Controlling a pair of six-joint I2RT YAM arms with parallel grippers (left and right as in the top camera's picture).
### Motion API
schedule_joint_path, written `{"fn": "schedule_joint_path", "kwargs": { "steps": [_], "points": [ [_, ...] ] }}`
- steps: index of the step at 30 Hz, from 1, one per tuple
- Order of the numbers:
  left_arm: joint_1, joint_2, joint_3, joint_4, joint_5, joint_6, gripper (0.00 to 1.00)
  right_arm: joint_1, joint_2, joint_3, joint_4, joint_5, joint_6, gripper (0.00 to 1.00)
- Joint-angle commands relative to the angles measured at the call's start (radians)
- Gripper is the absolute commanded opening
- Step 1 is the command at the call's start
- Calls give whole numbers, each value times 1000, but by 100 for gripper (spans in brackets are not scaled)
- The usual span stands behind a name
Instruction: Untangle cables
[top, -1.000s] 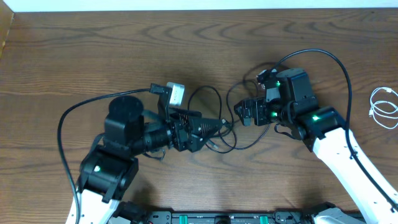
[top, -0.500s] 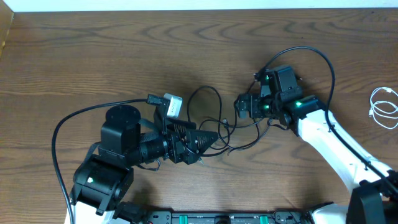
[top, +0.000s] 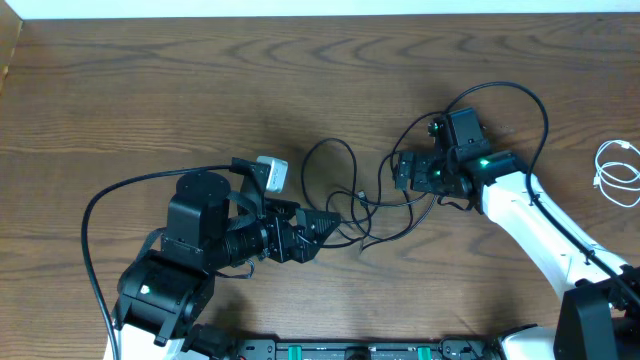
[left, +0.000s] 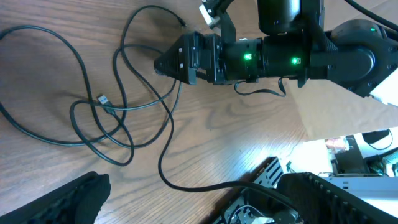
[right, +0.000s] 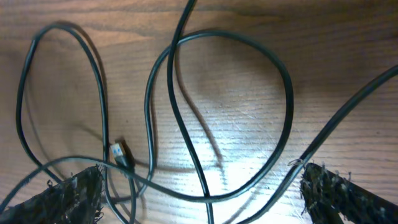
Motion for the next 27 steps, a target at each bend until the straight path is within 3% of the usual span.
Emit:
{"fn": "schedule_joint_path", "kwargs": {
  "steps": [1, 9, 16, 21, 25, 27],
  "points": [
    [5, -3, -5, 0, -17, 24, 98, -2, 31, -32, 31, 19, 44, 99],
    [4, -3, -5, -7, -17, 24, 98, 0, 96, -43, 122, 15, 43, 97],
    [4, -2, -5, -7, -17, 24, 98, 0, 164, -43, 140, 15, 43, 82],
    [4, 5, -5, -7, -17, 24, 98, 0, 196, -43, 143, 15, 43, 77],
    [4, 31, -5, -18, -17, 24, 98, 0, 198, -43, 146, 14, 43, 58],
    [4, 45, -5, -24, -17, 24, 98, -2, 196, -43, 153, 15, 43, 54]
  ]
}}
